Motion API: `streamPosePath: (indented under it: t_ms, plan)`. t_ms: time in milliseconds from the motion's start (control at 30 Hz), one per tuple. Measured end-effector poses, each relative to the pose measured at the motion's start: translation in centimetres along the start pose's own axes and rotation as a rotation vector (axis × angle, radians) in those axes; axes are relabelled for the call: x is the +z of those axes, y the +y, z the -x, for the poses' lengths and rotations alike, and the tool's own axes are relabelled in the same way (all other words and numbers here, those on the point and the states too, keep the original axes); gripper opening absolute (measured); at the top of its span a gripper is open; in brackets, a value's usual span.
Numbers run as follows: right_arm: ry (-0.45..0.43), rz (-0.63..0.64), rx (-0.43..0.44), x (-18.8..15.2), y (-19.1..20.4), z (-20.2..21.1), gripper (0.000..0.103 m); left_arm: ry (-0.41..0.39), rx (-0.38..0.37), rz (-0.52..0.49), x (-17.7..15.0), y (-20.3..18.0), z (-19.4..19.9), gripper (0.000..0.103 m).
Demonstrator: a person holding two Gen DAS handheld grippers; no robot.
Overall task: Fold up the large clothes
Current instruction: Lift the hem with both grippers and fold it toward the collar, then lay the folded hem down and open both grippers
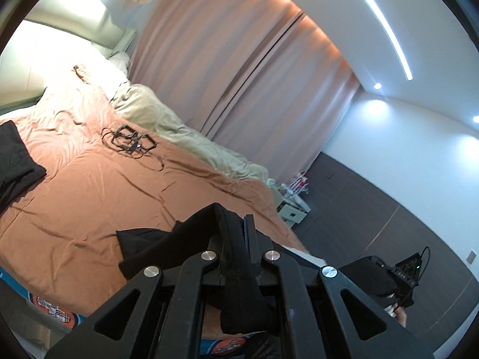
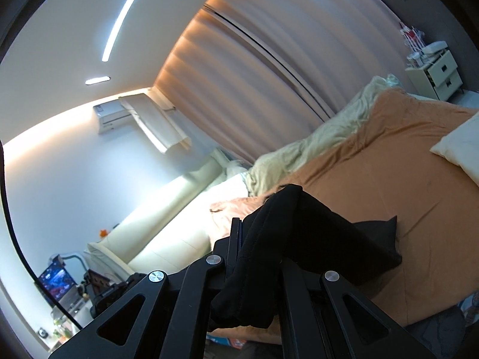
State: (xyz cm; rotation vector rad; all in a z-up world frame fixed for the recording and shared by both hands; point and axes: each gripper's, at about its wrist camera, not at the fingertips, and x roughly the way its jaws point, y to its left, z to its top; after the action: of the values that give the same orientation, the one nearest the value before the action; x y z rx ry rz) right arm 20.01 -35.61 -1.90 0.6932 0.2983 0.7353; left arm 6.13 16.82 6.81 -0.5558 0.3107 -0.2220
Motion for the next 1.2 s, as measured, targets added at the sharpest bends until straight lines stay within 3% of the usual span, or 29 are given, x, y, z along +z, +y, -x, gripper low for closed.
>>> streamPosePath:
  t_ms: [567,1033,1200]
  plan:
    - [0.102,-0.009,-0.179,5.4,-7.5,-13.4,0.004,0.11,0.149,-0.007,3.9,5.8,-14.4,0.006]
    - [0.225,-0.065,-0.384,3.1,-15.2,-22.6,0.006,0.273,0.278,0.067,0.7,12.9,-24.8,0.006]
    - [0.268,-0.095,-0.447,1.9,-18.0,-24.4,0.009,0.33,0.336,0.05,-0.8,14.4,-27.7,0.006]
